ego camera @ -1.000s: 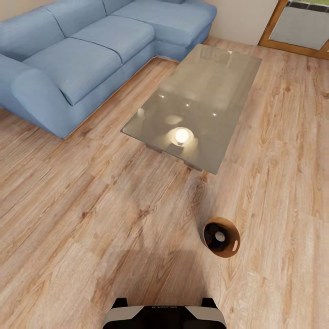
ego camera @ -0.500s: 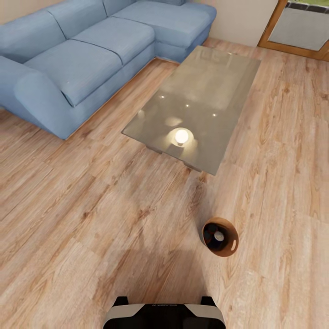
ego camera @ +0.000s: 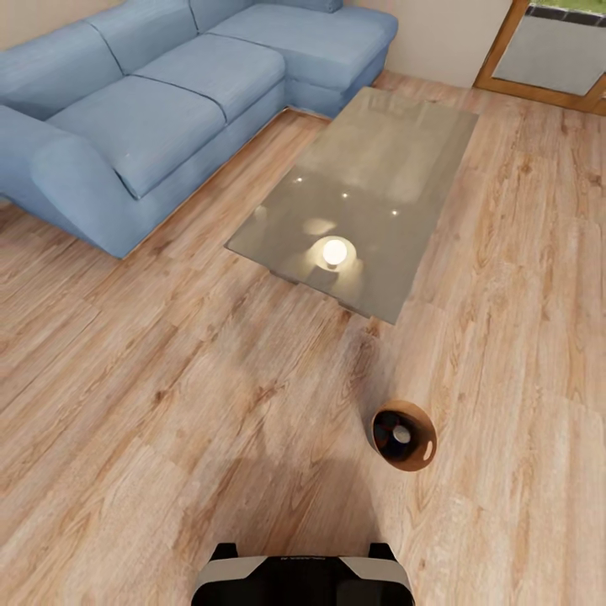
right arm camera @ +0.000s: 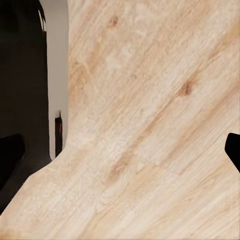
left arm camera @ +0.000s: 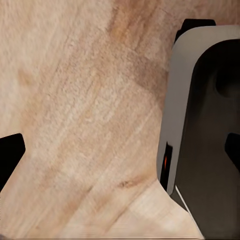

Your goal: Put the three can of soda from the living room inside the tash can in the kitchen.

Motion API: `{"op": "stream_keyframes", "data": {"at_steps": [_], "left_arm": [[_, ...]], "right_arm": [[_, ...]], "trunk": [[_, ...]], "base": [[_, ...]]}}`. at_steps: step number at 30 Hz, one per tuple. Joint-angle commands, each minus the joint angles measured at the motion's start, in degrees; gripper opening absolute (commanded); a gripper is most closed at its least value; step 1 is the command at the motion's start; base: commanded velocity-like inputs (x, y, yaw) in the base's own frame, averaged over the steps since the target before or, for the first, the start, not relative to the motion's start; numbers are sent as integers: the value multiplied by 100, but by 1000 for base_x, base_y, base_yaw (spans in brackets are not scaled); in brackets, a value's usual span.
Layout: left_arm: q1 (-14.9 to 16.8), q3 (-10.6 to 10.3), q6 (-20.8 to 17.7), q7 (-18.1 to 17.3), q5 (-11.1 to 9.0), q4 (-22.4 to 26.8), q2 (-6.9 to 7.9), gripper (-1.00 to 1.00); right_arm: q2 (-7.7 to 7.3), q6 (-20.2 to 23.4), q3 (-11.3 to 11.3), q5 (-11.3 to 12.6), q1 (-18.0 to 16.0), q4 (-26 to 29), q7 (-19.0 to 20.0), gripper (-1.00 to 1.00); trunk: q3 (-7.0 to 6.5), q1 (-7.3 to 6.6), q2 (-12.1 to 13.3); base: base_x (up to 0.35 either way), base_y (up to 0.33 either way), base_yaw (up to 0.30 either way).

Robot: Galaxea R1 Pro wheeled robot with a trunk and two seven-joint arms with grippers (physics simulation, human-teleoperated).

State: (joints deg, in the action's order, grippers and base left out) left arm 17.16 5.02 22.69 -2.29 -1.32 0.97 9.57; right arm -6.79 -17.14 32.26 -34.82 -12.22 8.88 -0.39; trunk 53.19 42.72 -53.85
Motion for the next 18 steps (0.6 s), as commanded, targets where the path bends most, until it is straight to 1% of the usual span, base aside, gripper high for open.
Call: {"op": "stream_keyframes", "data": {"at_steps": [1,4,12,13,15,18], "left_arm": [[-21,0,0,0,0,0,-2,100],[-140,-2,-1,0,0,0,-30,100],[-181,-4,-32,-4,8,-89,-86,100],[-182,-5,-59,-5,8,-103,-88,100],[-185,-8,-237,-7,8,-132,-93,100],[-186,-9,-357,-8,13,-149,-95,100]], "right_arm": [[12,0,1,-1,0,0,-1,100],[62,0,0,-4,0,-10,2,100],[86,7,-1,-2,0,-259,4,100],[87,7,1,-1,0,-280,4,100],[89,11,5,0,0,-327,7,100],[90,35,7,13,0,-350,73,100]], "trunk": [[-19,-23,42],[-73,-88,162],[-216,-264,483],[-234,-286,523],[-270,-330,603],[-324,-396,723]], "base": [[0,0,0],[0,0,0],[0,0,0],[0,0,0],[0,0,0],[0,0,0]]}}
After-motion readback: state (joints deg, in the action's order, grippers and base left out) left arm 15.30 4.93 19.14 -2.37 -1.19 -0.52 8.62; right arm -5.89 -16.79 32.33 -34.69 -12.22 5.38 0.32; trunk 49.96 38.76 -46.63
